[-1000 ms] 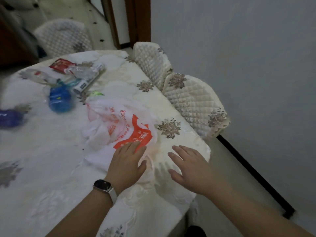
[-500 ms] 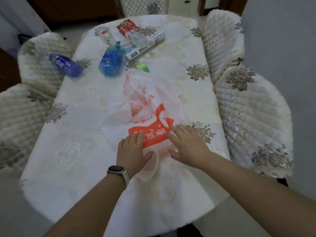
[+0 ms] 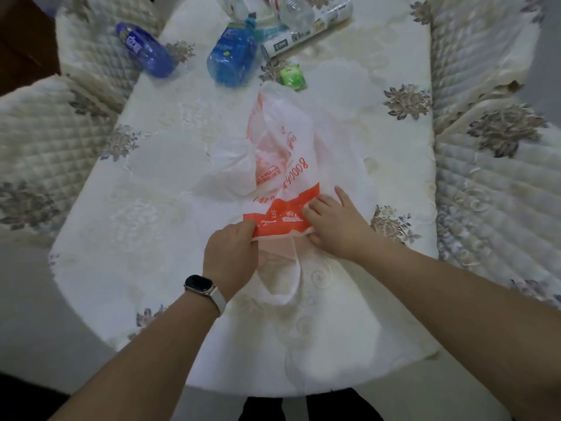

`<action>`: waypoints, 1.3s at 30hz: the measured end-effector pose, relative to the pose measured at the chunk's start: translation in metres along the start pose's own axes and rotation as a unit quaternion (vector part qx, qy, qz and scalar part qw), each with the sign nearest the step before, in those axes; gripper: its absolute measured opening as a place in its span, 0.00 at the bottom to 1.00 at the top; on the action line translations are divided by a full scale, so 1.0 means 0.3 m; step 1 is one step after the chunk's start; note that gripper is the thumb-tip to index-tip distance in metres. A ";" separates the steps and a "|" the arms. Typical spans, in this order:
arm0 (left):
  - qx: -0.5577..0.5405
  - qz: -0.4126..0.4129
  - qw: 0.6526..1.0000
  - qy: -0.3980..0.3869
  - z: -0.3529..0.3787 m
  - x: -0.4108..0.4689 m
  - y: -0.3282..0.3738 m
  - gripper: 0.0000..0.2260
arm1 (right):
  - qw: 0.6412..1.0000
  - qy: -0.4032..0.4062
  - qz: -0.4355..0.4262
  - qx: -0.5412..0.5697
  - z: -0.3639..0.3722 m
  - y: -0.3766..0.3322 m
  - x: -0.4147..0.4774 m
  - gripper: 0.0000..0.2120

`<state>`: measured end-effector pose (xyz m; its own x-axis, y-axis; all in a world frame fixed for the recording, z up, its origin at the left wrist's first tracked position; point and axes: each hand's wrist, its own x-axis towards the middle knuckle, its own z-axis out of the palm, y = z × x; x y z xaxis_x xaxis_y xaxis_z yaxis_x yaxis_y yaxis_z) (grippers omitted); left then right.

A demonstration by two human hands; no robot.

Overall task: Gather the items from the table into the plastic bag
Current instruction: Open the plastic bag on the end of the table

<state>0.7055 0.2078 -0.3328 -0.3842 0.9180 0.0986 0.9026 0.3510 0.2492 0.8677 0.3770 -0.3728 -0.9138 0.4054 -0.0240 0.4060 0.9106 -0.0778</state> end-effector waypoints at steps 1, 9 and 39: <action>-0.016 -0.017 1.000 0.002 -0.024 -0.001 0.000 0.05 | 1.000 0.023 0.008 0.019 -0.020 -0.015 -0.005 0.15; -0.090 -0.028 0.995 0.025 -0.272 -0.015 -0.051 0.06 | 0.928 0.118 0.172 0.309 -0.296 -0.206 -0.074 0.08; -0.051 0.135 0.984 -0.107 -0.413 -0.070 -0.353 0.13 | 0.889 0.049 0.361 0.278 -0.461 -0.416 -0.229 0.07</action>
<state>0.5939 0.1284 -0.2417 -0.0741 0.9968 -0.0288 0.9377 0.0795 0.3382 0.8811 0.2466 -0.2237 -0.4003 0.8980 -0.1830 0.7944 0.2405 -0.5577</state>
